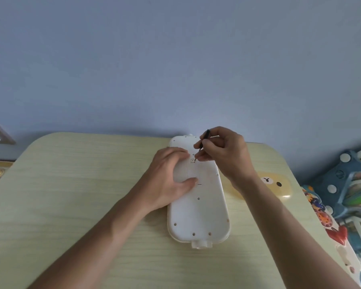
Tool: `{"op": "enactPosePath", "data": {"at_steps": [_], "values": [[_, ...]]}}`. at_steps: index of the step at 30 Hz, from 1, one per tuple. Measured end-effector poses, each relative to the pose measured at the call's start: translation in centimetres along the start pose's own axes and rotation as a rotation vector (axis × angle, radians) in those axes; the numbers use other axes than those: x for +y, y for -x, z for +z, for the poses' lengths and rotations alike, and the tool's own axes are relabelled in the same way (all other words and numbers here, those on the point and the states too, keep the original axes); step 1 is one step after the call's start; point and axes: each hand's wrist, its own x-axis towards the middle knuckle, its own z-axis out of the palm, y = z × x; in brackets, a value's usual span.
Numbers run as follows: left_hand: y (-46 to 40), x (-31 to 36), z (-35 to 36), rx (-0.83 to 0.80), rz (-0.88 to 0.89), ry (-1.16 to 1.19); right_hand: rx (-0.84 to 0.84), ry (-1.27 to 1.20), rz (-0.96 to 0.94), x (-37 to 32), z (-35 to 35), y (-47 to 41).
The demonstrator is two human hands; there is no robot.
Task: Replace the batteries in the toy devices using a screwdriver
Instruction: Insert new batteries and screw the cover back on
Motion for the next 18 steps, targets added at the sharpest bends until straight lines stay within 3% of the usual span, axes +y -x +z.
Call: {"op": "enactPosePath", "data": {"at_steps": [18], "values": [[-0.2, 0.1, -0.1, -0.006, 0.003, -0.024, 0.023, -0.078, -0.019, 1.5, 0.5, 0.0]]}}
